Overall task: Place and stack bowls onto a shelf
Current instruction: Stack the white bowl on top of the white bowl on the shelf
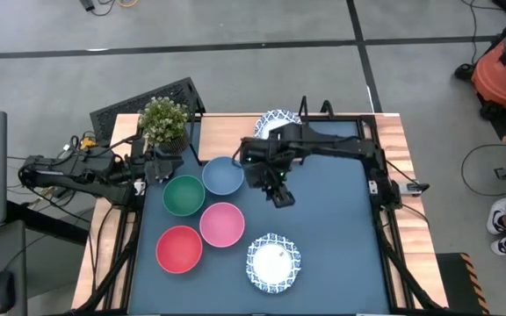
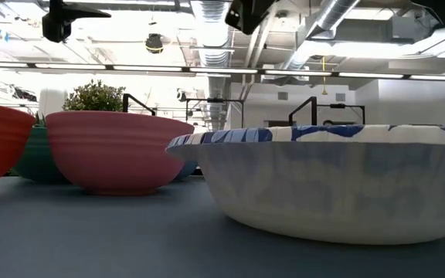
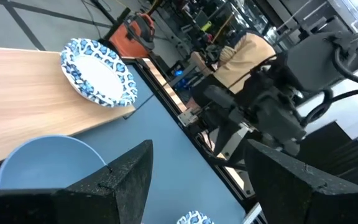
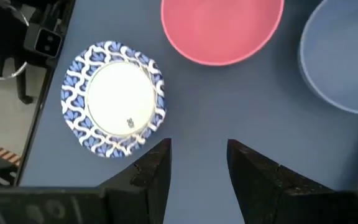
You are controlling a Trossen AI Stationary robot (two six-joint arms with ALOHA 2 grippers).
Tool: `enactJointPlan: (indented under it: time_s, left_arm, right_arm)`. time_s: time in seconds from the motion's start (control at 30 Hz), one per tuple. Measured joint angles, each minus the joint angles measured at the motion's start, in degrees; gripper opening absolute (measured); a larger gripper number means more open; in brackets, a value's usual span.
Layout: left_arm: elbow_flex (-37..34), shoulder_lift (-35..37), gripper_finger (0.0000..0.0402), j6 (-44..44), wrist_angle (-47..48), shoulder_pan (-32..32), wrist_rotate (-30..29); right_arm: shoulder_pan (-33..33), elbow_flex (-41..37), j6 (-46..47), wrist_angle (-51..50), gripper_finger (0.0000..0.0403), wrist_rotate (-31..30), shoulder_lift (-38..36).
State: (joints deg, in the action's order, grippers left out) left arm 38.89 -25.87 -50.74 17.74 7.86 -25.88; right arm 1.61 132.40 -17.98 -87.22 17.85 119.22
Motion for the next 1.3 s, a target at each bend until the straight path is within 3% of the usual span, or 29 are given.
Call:
enactJointPlan:
  time_s: [0.4, 0.9, 1.3]
  left_arm:
    - [0.0, 0.0, 0.0235, -2.99, 2.84, -0.02, 4.03]
    - [0.0, 0.0, 0.0235, -2.01, 6.08, -0.02, 6.13]
    - [0.0, 0.0, 0.0235, -0.5, 6.02, -0.02, 6.09]
  right_arm:
    - [-5.35, -15.23, 3.56, 9.59, 0.0177, -0.04, 0.2]
    - [-11.94, -27.27, 13.31, 27.05, 0.0176, -3.85, 0.07]
    - [-13.64, -36.24, 15.66, 38.53, 0.0175, -4.57, 0.09]
